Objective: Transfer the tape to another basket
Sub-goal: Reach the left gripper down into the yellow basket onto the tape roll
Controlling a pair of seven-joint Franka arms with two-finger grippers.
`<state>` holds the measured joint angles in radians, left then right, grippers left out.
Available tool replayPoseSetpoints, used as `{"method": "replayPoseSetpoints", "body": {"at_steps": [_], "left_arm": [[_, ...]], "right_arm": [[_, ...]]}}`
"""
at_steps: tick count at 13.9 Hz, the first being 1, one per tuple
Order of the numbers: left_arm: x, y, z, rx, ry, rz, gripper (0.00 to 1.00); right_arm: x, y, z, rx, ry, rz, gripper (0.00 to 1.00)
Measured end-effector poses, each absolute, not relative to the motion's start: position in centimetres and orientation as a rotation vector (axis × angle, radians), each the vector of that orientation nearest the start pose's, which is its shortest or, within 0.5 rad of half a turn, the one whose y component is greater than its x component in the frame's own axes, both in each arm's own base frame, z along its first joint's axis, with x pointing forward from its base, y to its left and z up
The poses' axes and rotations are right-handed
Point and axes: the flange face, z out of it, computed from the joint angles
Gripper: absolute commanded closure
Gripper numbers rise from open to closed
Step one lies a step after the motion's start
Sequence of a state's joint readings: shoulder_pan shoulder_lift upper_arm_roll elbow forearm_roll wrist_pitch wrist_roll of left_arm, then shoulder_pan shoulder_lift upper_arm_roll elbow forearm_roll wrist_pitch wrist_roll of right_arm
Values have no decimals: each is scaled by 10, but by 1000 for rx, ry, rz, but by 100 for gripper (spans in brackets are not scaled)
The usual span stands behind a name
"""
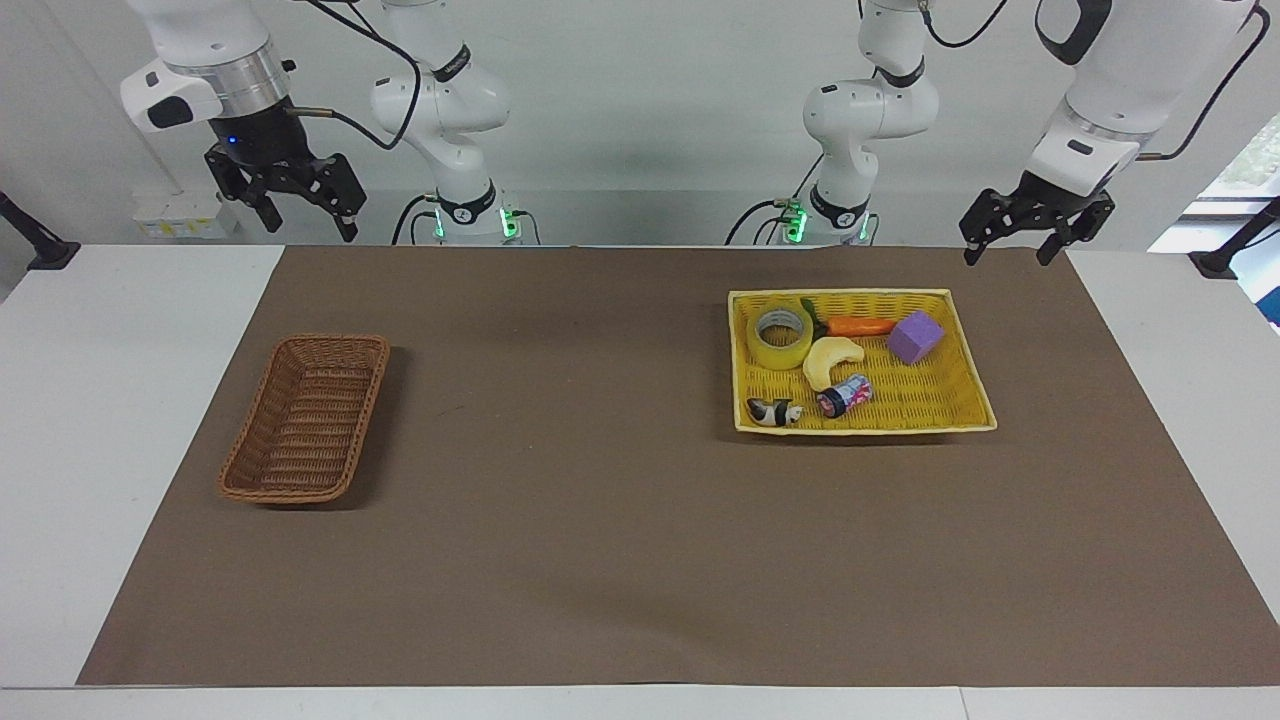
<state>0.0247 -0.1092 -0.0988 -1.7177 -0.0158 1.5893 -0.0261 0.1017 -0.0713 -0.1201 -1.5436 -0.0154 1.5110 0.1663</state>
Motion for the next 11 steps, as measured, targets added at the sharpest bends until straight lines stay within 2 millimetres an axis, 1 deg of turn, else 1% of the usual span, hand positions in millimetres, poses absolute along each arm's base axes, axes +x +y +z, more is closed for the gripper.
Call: {"method": "replayPoseSetpoints", "body": {"at_steps": [3,5,7,11], "left_arm": [[519,-88,584,-3147,15,29,0],[516,-107,564,-3146,11,41,0],[513,-114,545,-3154,16,66,0],[503,-125,496,-3159,39,112,0]], "right_arm": [[526,-13,670,-3135,256,-60,0],[526,-12,669,-3143,162,-57,0],[526,-13,668,-3146,110,-52,0],[526,-16,668,-3146,106,-52,0]]}}
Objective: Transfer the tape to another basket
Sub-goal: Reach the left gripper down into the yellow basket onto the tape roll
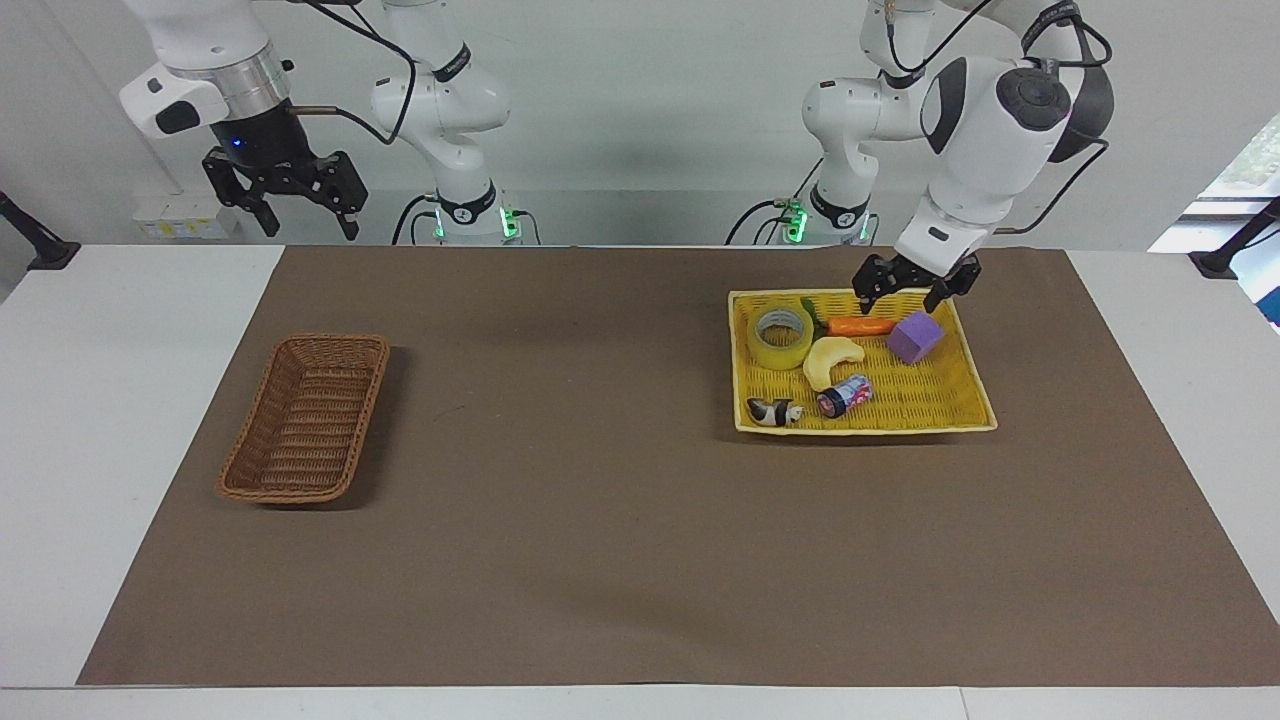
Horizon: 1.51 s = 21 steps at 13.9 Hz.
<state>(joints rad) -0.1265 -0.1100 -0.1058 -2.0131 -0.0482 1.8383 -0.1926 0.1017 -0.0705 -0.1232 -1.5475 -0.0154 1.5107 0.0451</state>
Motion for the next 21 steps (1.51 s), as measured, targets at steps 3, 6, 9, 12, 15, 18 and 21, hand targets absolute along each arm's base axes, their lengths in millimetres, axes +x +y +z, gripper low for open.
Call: {"method": "replayPoseSetpoints", "body": {"at_steps": [3,6,9,12,15,18,21], "left_arm": [[491,-136,463,-3169,62,130,0],[479,-153,443,-3176,81,123,0],[460,-172,409,-3169,112,126,0],[437,-179,365,-3160,126,133,68],[426,-177,345,-3150,127,165,100],[426,-177,344,-3150,124,168,100],[429,-177,349,-3157,119,154,100]], "right_arm": [[530,-14,668,-3145,75,-94,0],[532,-10,657,-3145,65,-77,0],[531,-10,652,-3145,65,-58,0],[530,-10,651,-3145,65,-58,0],[530,-10,650,-3145,65,-57,0],[530,-10,650,-3145,64,-56,0],[530,-10,650,-3145,64,-56,0]]}}
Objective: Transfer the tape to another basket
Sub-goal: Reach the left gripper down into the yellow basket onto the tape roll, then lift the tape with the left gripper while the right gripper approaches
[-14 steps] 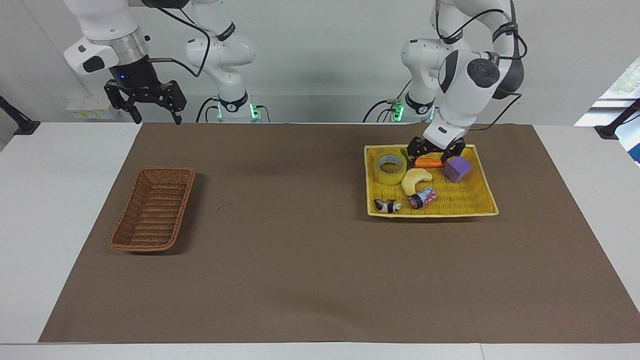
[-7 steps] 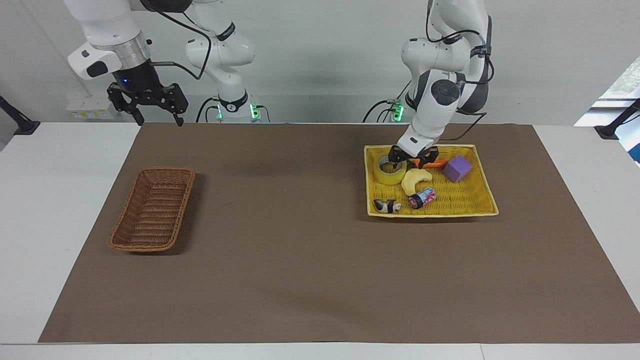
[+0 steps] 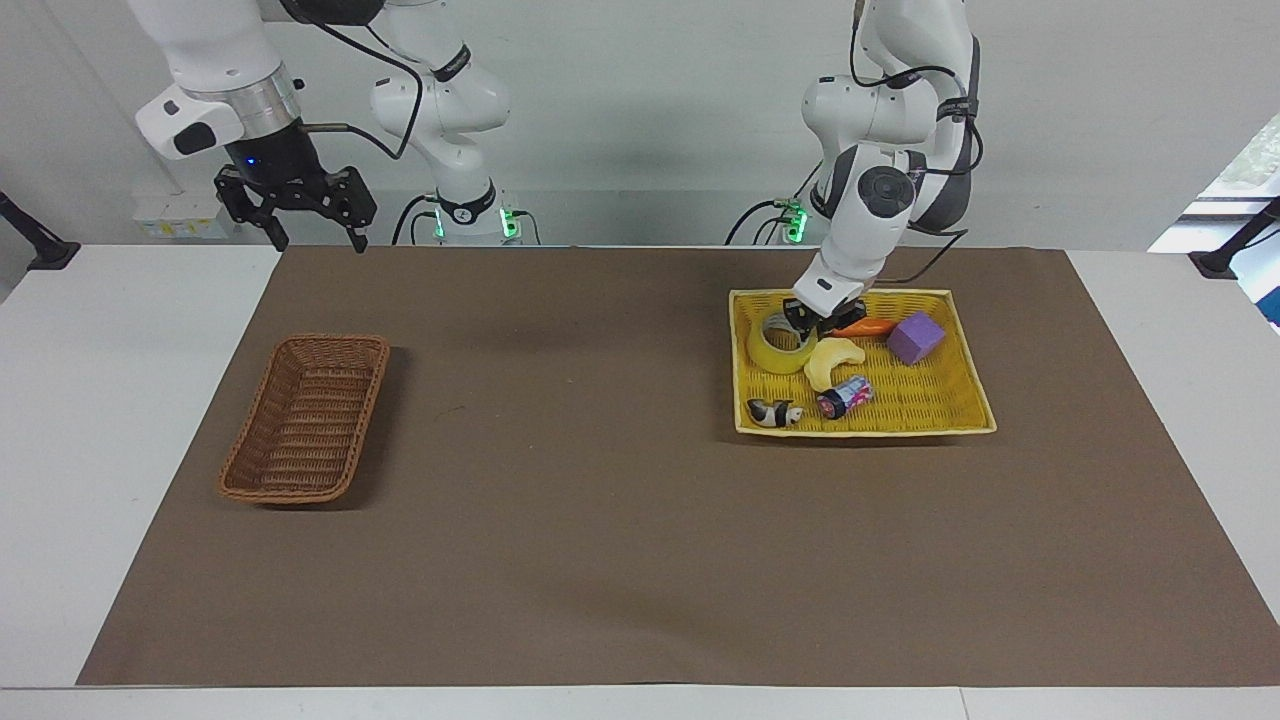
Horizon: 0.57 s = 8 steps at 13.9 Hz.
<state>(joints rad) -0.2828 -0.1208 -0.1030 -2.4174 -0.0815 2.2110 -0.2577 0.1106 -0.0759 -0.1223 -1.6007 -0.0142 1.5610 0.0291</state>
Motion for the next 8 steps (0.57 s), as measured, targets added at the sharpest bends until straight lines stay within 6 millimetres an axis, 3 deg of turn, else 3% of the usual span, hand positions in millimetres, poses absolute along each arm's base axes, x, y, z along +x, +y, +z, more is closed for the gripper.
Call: {"method": "replayPoseSetpoints", "body": {"at_steps": [2,8], "left_arm": [[438,-177,364,-3160,110,158,100],[482,-173,458,-3229,31,69,100]], "right_arm": [[530,-10,650,-3145,64,-55,0],[530,-1,645,-3070,58,-37,0]]}}
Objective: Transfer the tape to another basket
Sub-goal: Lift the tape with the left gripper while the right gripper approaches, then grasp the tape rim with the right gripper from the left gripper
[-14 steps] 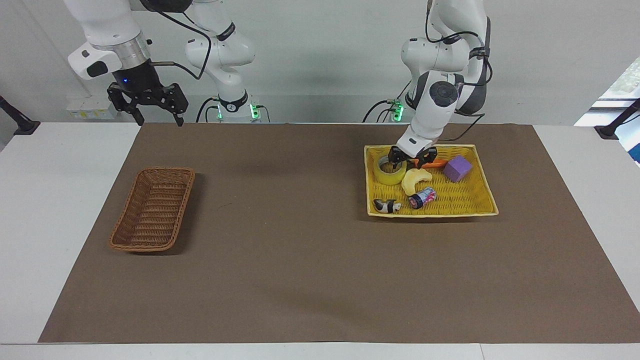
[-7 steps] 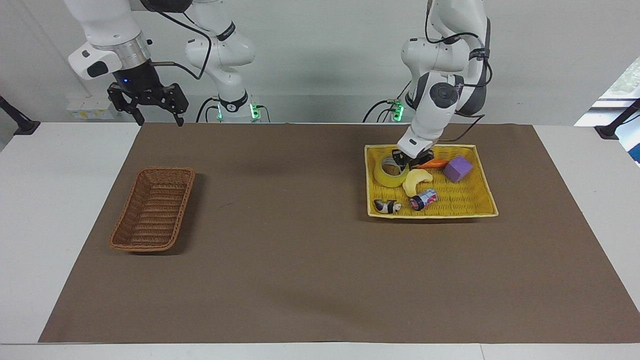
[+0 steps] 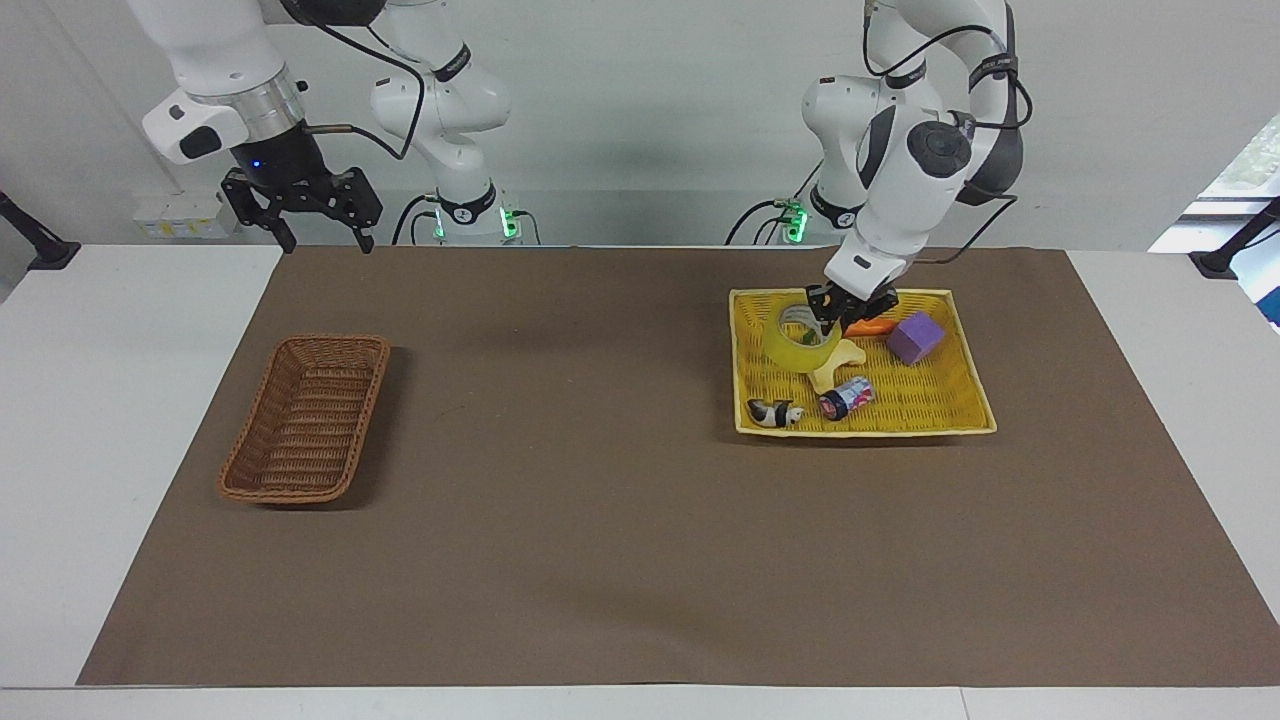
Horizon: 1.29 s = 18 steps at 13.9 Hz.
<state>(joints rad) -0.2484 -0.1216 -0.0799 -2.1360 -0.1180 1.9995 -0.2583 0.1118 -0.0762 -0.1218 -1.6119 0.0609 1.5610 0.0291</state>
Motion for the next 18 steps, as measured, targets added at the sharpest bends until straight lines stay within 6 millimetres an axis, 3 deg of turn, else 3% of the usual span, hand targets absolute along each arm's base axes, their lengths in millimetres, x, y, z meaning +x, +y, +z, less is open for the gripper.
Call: {"method": "replayPoseSetpoints", "body": {"at_steps": [4,7,10,12,15,18], "left_arm": [[488,-190,485,-3383,-55,70,100],[485,-212,498,-3516,-112,113,100],[469,-257,504,-3586,-169,142,100],[453,-294,509,-3595,-216,119,100],[437,-334,523,-3671,-351,28,100],[431,-353,534,-3757,-445,-41,100]], "right_arm": [[529,26,646,-2955,10,-27,0],[527,62,650,-2835,-57,-17,0],[523,111,653,-2752,-156,-42,0],[524,134,650,-2689,-180,-52,0],[525,150,632,-2636,-168,-45,0],[523,164,614,-2589,-160,-4,0]]}}
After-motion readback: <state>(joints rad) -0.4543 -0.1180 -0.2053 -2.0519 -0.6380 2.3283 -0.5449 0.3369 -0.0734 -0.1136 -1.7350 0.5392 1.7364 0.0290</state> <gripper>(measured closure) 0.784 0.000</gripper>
